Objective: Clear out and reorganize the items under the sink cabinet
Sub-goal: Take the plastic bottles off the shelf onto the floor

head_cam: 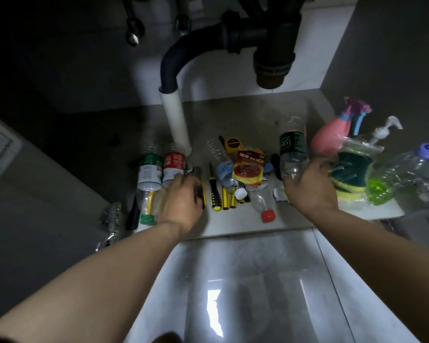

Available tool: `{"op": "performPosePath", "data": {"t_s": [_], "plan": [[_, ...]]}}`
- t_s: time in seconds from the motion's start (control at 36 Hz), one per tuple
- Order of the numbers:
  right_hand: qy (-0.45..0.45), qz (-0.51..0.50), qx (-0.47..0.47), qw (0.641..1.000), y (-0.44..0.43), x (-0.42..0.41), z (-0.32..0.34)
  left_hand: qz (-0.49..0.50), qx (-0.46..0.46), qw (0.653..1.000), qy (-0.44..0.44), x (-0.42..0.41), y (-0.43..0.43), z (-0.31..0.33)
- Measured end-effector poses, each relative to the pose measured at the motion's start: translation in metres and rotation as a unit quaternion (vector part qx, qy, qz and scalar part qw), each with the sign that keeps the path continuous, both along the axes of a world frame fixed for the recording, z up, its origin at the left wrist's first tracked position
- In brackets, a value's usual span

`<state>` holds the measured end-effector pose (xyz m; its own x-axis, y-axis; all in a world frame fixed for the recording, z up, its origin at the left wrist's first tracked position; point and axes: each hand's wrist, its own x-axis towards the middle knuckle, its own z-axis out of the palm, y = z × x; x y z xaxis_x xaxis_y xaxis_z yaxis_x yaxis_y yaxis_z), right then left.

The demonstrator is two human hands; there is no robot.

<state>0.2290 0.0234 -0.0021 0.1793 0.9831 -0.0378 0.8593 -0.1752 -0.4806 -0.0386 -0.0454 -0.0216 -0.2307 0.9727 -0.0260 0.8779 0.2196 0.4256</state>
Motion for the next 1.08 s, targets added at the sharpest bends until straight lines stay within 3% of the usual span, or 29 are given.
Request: {"op": "performPosePath", "data": {"t_s": [0.17, 0.31, 0.53, 0.67, 0.81, 0.94, 1.08], "plan": [[0.120, 0.044, 0.044, 0.991, -0.018, -0.034, 0.004, 0.071, -0.055, 0.993, 0.079, -0.022, 0.015, 0.006], [0.202, 0.070, 0.025, 0.977, -0.023, -0.054, -0.006, 0.088, -0.102, 0.989, 0.061, -0.022, 0.021, -0.005], [0.255, 0.104, 0.040, 0.961, -0.030, -0.050, -0.020, 0.124, -0.090, 0.985, 0.081, -0.017, 0.025, -0.022], [0.244, 0.128, 0.045, 0.960, -0.036, -0.028, -0.018, 0.140, -0.047, 0.988, 0.034, -0.016, 0.021, -0.019], [0.141, 0.167, 0.012, 0.976, -0.047, 0.014, 0.000, 0.135, -0.021, 0.990, -0.021, -0.006, 0.017, 0.010], [0.067, 0.176, -0.040, 0.981, -0.075, 0.067, 0.024, 0.075, 0.002, 0.989, -0.129, 0.031, 0.003, 0.048], [0.037, 0.167, -0.093, 0.981, -0.119, 0.118, 0.027, -0.026, -0.002, 0.966, -0.257, 0.095, -0.038, 0.056]]}}
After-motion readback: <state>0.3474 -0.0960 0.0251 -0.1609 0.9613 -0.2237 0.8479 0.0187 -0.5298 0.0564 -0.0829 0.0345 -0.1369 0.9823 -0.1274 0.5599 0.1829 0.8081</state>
